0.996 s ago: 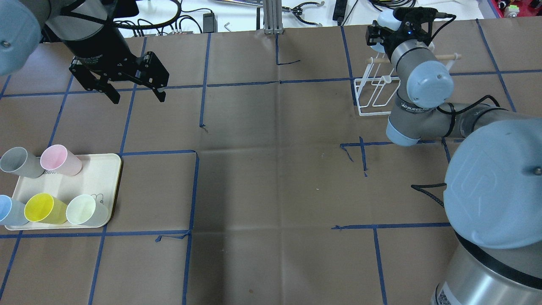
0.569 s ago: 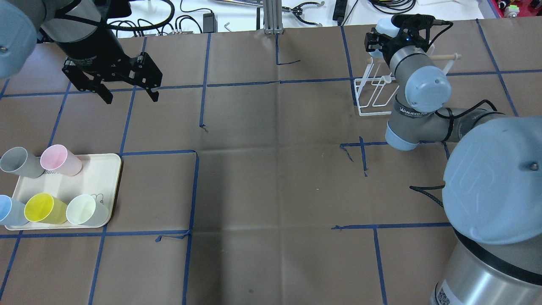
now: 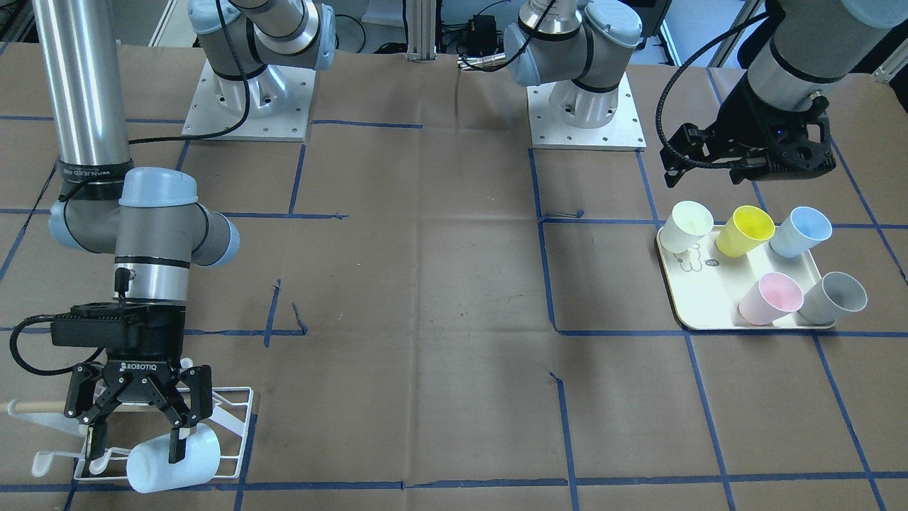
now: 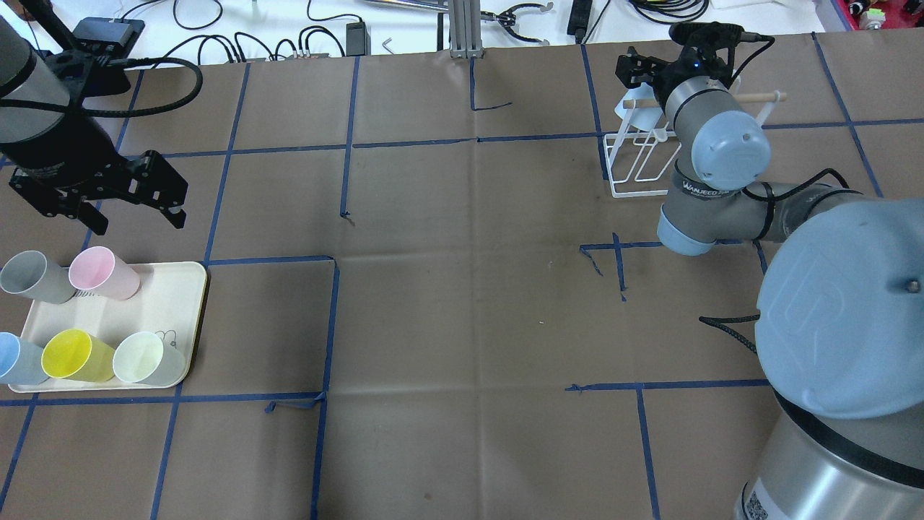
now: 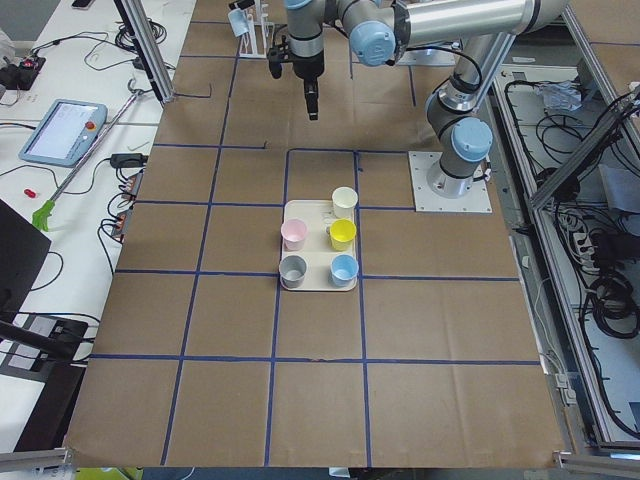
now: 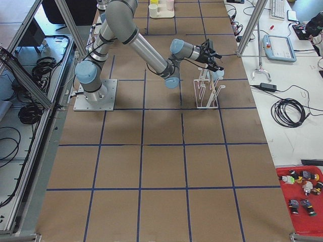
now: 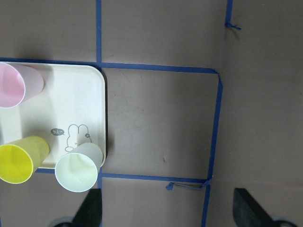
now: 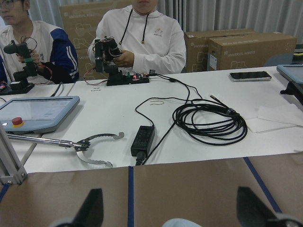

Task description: Transfer IKEA cup to right arm and place on rack

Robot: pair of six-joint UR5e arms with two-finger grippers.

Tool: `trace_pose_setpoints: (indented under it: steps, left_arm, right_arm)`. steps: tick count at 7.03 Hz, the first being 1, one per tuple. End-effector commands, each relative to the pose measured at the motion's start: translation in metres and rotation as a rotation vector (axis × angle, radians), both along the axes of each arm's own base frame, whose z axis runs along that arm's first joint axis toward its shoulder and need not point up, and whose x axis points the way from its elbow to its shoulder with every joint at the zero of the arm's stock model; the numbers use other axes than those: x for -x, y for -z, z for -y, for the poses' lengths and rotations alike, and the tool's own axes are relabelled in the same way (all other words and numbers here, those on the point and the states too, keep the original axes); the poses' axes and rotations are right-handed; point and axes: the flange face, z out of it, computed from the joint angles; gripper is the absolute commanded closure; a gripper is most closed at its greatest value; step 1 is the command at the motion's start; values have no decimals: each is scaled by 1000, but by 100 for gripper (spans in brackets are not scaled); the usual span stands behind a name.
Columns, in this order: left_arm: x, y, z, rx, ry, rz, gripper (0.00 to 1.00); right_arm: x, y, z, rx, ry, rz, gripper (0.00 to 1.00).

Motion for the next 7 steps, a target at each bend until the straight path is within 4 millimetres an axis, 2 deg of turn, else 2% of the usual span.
trace_pose_setpoints:
  steps: [1, 2, 3, 4, 6, 7]
  left_arm:
    - [-51, 30, -26, -25, 9, 3, 3]
    - [-61, 40, -37, -12, 15, 5, 3]
    - [-57, 49, -51, -7, 45, 5, 3]
    - [-55, 61, -56, 11, 82, 12, 3]
    - [-54, 79, -56, 11, 148, -1, 3]
    - [-56, 91, -55, 10, 192, -6, 3]
  right_arm:
    - [-4, -26, -5, 37, -11, -1, 0]
    - [-8, -49, -12, 70, -18, -4, 0]
    - [-18, -77, -22, 96, -33, -6, 0]
    - [-36, -100, -33, 123, -61, 1, 0]
    - [-72, -141, -60, 177, -71, 173, 0]
    - [-82, -151, -79, 167, -63, 272, 0]
